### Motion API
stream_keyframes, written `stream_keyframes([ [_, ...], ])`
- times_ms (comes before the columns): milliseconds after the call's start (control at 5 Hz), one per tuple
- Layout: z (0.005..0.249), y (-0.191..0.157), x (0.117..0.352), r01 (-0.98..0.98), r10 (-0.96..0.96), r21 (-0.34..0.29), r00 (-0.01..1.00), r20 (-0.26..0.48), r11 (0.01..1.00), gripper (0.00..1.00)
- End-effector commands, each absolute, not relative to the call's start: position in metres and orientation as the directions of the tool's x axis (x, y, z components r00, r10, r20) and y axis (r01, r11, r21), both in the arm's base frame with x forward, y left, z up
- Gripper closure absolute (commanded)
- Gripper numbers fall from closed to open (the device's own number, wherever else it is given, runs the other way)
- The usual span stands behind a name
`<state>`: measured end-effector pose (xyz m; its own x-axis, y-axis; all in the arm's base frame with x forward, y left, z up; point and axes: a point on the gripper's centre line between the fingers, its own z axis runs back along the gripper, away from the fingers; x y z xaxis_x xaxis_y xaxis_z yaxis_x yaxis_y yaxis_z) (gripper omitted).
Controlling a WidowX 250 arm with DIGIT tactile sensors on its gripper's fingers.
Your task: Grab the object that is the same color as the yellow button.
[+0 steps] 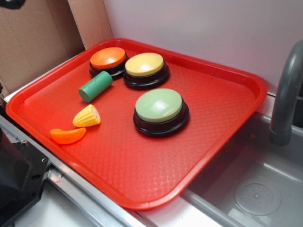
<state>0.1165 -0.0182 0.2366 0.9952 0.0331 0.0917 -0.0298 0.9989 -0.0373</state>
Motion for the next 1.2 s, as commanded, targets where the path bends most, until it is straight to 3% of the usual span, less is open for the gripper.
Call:
stream_keyframes([
  [0, 0.237, -0.018, 0.116, -0.030, 0.033, -0.037, 0.995, 0.092, 0.999, 0.00],
  [400, 0.198, -0.012, 0.138, 0.130, -0.133, 0.030, 0.985, 0.113, 0.991, 0.00],
  [600, 0.165, -0.008, 0.148, 0.196, -0.200, 0.040, 0.967, 0.156, 0.980, 0.00],
  [800, 0.129, -0.003, 0.156, 0.253, -0.257, 0.047, 0.957, 0.137, 0.966, 0.00],
  [1000, 0.100, -0.003, 0.160, 0.256, -0.267, 0.094, 0.953, 0.143, 0.962, 0.00],
])
